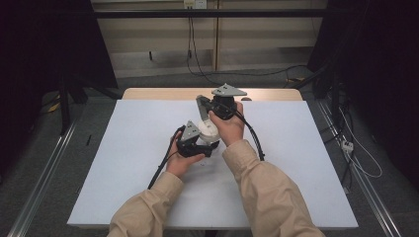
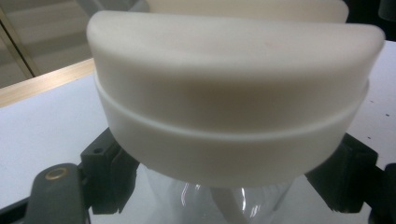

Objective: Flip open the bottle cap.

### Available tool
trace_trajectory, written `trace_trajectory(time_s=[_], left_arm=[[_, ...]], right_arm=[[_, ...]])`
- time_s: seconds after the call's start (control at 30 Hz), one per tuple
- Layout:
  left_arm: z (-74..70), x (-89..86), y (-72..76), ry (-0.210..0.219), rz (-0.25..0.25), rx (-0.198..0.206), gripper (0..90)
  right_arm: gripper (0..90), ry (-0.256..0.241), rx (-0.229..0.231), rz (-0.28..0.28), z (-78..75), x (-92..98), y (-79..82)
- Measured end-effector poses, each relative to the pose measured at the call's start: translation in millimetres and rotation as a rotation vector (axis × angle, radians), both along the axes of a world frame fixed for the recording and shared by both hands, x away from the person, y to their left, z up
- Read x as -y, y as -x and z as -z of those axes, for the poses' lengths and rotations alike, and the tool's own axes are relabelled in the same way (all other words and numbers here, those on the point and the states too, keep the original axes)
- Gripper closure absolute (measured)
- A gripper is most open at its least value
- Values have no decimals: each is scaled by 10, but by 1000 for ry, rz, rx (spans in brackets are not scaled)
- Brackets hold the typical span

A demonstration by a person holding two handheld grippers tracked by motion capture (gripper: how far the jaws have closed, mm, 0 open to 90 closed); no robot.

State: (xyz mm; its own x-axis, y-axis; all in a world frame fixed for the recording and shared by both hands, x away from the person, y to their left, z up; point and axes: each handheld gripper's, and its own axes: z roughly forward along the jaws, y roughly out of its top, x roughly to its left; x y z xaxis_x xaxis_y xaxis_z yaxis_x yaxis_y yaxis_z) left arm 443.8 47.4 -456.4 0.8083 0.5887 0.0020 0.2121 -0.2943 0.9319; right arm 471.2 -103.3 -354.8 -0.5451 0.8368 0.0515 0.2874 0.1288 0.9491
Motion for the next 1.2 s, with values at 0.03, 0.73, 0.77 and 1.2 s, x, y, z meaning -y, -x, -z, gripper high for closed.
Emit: trace_trajectory(time_s=[0.03,0.73,0.77,1.2], left_arm=[[0,-1,0,0,0,0,189],[3,-2,2,1,1,1,189],[3,-2,2,2,1,1,189],[4,-3,3,0,1,7,189]], right_arm=[[900,0,-1,0,3,-1,-4],[900,9,-10,0,41,-49,-81],[900,8,-8,1,43,-54,-84],[900,7,-19,3,72,-77,-121]])
